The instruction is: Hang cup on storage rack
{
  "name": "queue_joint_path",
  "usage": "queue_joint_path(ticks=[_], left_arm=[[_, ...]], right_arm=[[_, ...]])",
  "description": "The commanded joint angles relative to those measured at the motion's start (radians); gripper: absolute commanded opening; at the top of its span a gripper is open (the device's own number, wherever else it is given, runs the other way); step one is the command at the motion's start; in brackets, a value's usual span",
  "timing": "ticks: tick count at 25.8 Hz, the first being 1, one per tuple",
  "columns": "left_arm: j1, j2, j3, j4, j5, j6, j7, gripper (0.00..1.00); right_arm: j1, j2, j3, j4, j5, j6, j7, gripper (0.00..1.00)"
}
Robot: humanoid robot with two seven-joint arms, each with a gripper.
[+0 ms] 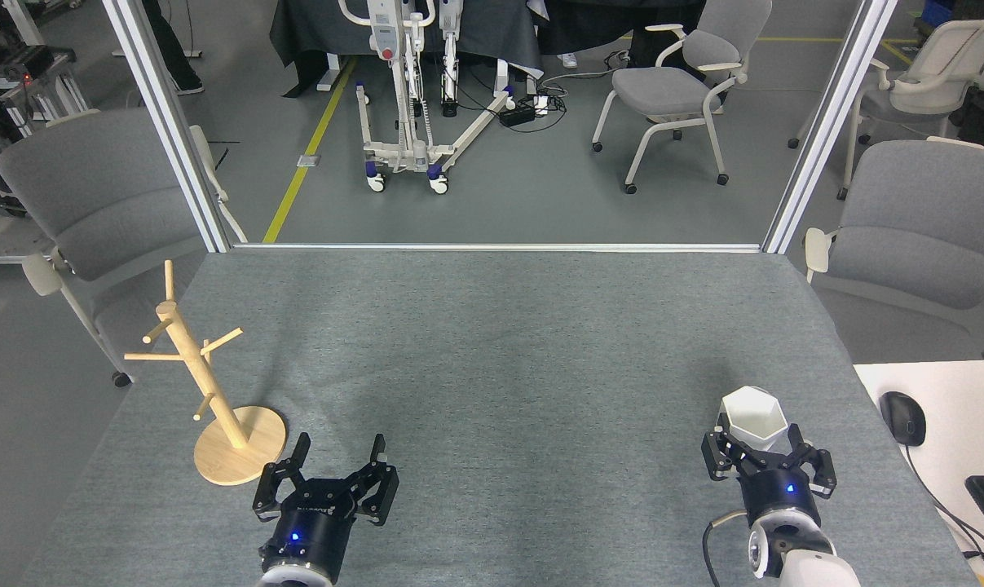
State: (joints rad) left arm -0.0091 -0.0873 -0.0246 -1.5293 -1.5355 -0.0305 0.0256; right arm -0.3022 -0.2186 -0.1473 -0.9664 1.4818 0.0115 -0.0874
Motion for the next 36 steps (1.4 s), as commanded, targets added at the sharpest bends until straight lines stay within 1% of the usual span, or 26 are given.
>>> queue_joint_path(ticks=[1,3,6,8,12,16,18,21,33,36], left_arm=[[0.0,0.001,0.0,0.003,0.0,0.0,0.001,1.0],[-0.002,0.001,0.0,0.001,0.0,0.0,0.001,0.99],[-0.002,0.001,0.0,0.001,0.0,0.0,0.001,0.99],[-0.002,0.001,0.0,0.001,0.0,0.0,0.001,0.99],[-0.005,0.001,0.0,0.003,0.0,0.0,0.001,0.99],[-0.008,0.001,0.0,0.006,0.0,-0.002,0.001,1.0],[-0.009,0.001,0.0,0.011,0.0,-0.002,0.001,0.99],[-0.012,0.001,0.0,0.018,0.0,-0.002,0.001,1.0],[-0.015,0.0,0.0,0.021,0.002,-0.003,0.001,0.99],[-0.017,0.001,0.0,0.024,0.0,-0.005,0.002,0.99]], right_arm=[[-0.002,0.004,0.0,0.003,0.0,0.001,0.0,0.99],[-0.005,0.005,0.0,0.023,0.0,0.001,0.0,1.0],[-0.054,0.002,0.0,0.054,0.0,0.001,0.0,1.0],[-0.064,0.005,-0.002,0.09,0.0,0.001,-0.002,1.0],[-0.107,0.002,-0.002,0.126,0.002,0.001,0.0,0.99],[-0.115,0.004,-0.003,0.155,0.002,0.001,0.0,0.99],[-0.137,-0.001,-0.002,0.158,0.002,0.001,0.0,0.99],[-0.147,0.002,-0.002,0.193,0.003,0.001,0.0,0.99],[-0.156,0.007,0.0,0.199,0.006,-0.001,0.0,0.98],[-0.156,0.008,0.0,0.198,0.008,-0.001,0.0,0.97]])
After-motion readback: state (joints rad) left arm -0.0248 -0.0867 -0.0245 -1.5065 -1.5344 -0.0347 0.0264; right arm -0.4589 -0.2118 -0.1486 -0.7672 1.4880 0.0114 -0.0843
